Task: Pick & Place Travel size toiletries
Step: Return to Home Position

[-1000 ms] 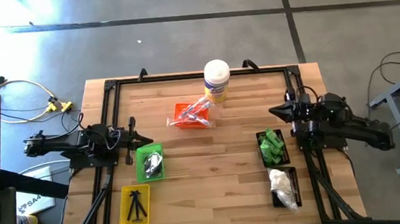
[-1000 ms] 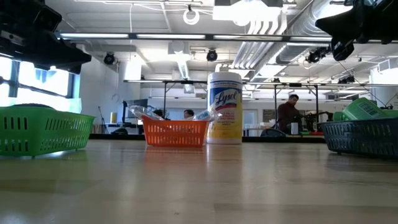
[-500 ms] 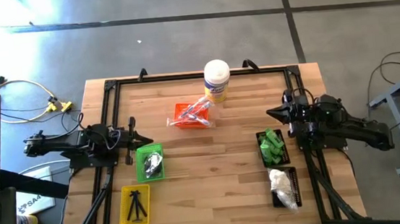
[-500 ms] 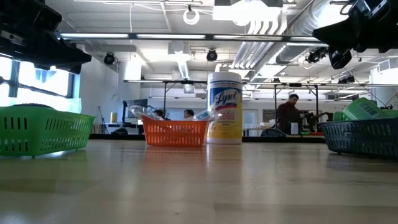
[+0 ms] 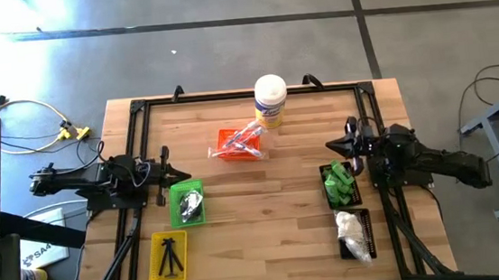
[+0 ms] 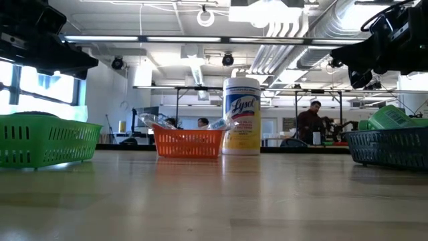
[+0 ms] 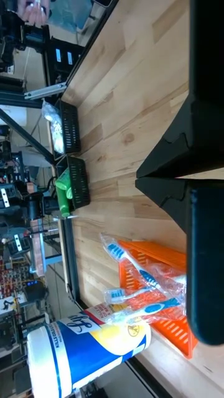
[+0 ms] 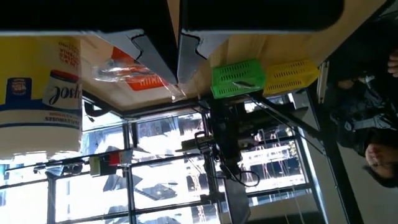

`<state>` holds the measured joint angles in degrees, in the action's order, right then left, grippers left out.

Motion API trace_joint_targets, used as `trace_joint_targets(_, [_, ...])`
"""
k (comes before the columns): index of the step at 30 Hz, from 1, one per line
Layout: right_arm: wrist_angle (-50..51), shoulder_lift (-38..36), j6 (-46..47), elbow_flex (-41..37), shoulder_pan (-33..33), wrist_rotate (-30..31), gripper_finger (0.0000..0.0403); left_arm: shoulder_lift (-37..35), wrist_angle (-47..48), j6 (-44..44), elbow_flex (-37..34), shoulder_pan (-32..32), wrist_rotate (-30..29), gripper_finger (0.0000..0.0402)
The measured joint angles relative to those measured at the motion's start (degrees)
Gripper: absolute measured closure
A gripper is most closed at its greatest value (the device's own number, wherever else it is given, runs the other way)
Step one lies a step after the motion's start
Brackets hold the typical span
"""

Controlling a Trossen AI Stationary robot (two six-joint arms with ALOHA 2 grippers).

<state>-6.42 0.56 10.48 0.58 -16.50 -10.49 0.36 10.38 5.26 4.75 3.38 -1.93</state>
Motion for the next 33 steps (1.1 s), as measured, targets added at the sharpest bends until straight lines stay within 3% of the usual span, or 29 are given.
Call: trace_joint_targets(33, [4.01,1.25,-4.52,-0.18,0.01,1.63,0.04,0.0,-0.03,0.0,0.0,0.0,0.02,0.04])
